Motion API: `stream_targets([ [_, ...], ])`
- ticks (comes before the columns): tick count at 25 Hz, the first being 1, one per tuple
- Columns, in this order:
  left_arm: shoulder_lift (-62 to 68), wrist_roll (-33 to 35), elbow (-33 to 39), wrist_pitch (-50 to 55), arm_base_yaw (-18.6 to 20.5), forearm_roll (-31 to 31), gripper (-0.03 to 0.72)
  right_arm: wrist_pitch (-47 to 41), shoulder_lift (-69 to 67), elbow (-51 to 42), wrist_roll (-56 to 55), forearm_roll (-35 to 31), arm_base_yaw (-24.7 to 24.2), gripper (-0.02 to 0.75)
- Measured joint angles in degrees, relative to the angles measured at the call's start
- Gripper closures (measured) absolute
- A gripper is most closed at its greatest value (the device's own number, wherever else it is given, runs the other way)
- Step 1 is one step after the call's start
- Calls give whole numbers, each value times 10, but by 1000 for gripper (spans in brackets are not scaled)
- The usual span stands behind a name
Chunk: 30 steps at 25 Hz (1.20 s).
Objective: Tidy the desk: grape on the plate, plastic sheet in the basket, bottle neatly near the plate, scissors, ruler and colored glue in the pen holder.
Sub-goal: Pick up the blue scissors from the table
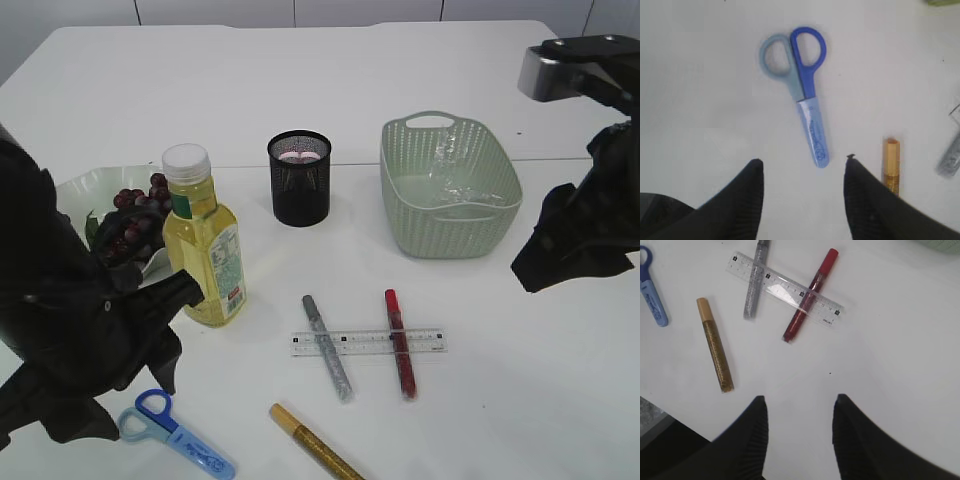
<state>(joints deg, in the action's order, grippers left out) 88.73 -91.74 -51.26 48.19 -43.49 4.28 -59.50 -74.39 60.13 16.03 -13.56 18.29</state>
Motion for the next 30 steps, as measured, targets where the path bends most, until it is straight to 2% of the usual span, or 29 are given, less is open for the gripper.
stream_targets([
  [2,13,-12,0,-13,0,5,299,0,0,0,0,-3,0,420],
  [7,54,-36,0,-25,0,1,210,0,0,0,0,-7,0,420],
  [10,77,-60,0,-29,0,3,183,0,0,0,0,-8,0,421],
  [18,129,-72,0,-101,3,0,175,0,0,0,0,-11,0,421],
  [30,145,-42,0,-124,46,-31,176,0,0,0,1,-11,0,421],
])
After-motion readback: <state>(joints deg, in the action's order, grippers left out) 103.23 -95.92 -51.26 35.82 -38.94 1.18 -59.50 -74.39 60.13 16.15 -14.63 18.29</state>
